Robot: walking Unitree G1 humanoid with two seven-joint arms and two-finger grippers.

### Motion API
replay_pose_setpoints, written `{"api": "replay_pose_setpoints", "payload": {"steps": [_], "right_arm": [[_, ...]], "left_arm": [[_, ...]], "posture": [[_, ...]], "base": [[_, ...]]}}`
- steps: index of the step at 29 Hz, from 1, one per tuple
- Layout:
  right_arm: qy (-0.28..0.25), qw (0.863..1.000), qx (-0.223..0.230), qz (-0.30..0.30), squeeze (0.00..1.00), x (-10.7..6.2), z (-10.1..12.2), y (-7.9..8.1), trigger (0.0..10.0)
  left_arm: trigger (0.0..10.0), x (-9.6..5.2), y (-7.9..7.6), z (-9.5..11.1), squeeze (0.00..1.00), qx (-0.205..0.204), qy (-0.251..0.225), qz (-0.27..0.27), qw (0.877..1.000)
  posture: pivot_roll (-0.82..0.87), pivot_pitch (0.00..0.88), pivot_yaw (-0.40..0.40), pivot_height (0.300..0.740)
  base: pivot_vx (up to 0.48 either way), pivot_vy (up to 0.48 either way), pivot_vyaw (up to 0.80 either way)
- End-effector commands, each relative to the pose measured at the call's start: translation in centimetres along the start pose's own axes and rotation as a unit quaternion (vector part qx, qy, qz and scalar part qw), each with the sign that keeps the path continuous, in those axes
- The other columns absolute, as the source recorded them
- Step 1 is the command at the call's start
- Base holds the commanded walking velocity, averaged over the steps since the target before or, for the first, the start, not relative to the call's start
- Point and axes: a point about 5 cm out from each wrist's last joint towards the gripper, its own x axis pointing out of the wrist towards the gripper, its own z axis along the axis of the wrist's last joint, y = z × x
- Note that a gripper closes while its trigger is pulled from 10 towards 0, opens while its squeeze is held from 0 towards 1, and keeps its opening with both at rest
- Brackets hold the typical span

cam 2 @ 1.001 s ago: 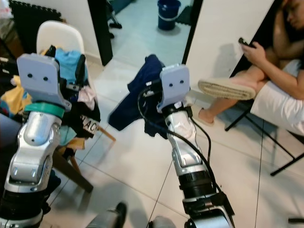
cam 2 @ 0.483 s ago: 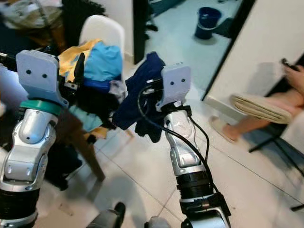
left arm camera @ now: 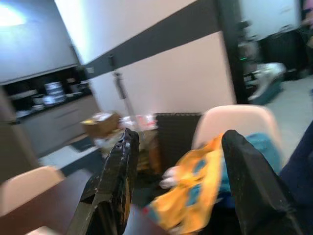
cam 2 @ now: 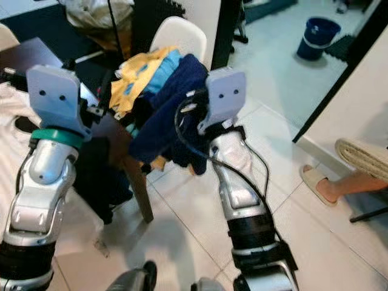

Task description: Hang hanger

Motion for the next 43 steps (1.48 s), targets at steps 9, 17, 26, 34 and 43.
{"api": "replay_pose_setpoints", "payload": {"steps": [9, 17, 26, 34, 43], "right_arm": [[-0.014, 1.0, 0.008, 0.007, 0.0, 0.22, 0.76, 0.16, 10.0], [-0.012, 1.0, 0.009, 0.008, 0.0, 0.19, 0.77, 0.16, 10.0], [-0.009, 1.0, 0.01, 0.008, 0.0, 0.14, 0.67, 0.22, 10.0], [-0.008, 1.0, 0.011, 0.006, 0.0, 0.04, 0.61, 0.16, 10.0], [-0.007, 1.0, 0.014, 0.005, 0.0, 0.09, 0.53, 0.15, 10.0]], "left_arm": [[10.0, -0.14, -0.24, 0.05, 0.0, 0.004, 0.003, -0.004, 1.0], [10.0, -0.09, -0.22, 0.05, 0.0, 0.004, 0.003, -0.002, 1.0], [10.0, -0.03, -0.15, 0.04, 0.0, 0.006, 0.003, -0.002, 1.0], [10.0, -0.03, -0.19, 0.1, 0.0, 0.006, 0.001, -0.002, 1.0], [10.0, 0.09, 0.0, 0.01, 0.0, 0.015, 0.003, 0.008, 1.0]], "posture": [[0.02, 0.0, 0.039, 0.74], [0.02, 0.0, 0.039, 0.74], [0.02, 0.0, 0.04, 0.74], [0.02, 0.0, 0.04, 0.74], [0.03, 0.0, 0.042, 0.74]], "base": [[0.0, 0.0, 0.73], [0.0, 0.0, 0.73], [0.0, 0.0, 0.73], [0.0, 0.0, 0.73], [0.086, 0.0, 0.61]]}}
